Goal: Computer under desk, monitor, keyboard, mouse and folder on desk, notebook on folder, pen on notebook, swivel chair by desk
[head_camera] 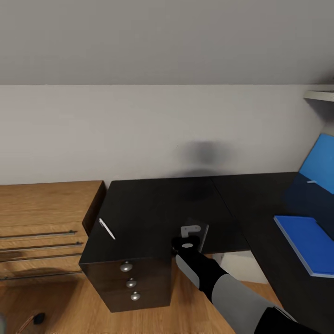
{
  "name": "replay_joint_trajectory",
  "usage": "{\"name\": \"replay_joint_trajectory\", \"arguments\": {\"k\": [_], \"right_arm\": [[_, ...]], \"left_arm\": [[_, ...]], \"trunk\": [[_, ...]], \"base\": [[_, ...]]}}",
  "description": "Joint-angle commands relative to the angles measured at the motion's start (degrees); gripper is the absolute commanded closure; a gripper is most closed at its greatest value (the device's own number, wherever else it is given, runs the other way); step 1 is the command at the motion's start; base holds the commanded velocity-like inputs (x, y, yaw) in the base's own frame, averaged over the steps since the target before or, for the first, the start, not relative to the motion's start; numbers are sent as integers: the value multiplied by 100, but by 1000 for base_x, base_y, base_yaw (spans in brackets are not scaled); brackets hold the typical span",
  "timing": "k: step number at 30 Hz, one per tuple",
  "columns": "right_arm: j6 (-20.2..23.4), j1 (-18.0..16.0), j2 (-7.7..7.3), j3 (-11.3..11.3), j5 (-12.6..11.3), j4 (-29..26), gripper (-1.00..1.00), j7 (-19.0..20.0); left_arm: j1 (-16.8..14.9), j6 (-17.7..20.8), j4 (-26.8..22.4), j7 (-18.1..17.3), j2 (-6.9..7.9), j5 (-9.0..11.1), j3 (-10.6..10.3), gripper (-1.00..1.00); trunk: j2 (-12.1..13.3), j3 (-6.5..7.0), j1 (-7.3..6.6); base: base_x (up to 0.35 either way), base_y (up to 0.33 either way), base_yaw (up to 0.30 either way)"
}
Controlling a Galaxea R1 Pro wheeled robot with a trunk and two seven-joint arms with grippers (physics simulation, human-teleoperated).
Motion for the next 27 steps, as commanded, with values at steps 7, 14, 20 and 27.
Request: {"name": "replay_joint_trajectory", "arguments": {"k": [7,14,20,27], "right_arm": [[83,-2,0,29,-99,271,-100,-31],[73,-2,0,29,-92,264,-100,-31],[32,-2,0,22,-92,255,-100,-29],[21,-2,-2,16,-92,252,-100,-22]], "left_arm": [[-2,-36,-8,28,10,49,-56,-100],[-2,-36,-5,28,8,52,-58,-100],[-2,-35,82,28,11,56,-73,-100],[-2,-28,128,28,9,56,-83,-100]], "trunk": [[-3,-6,0],[197,84,-110],[438,192,-242],[719,317,-396]], "base": [[-26,0,0],[-1,0,0],[0,0,0],[0,0,0]]}}
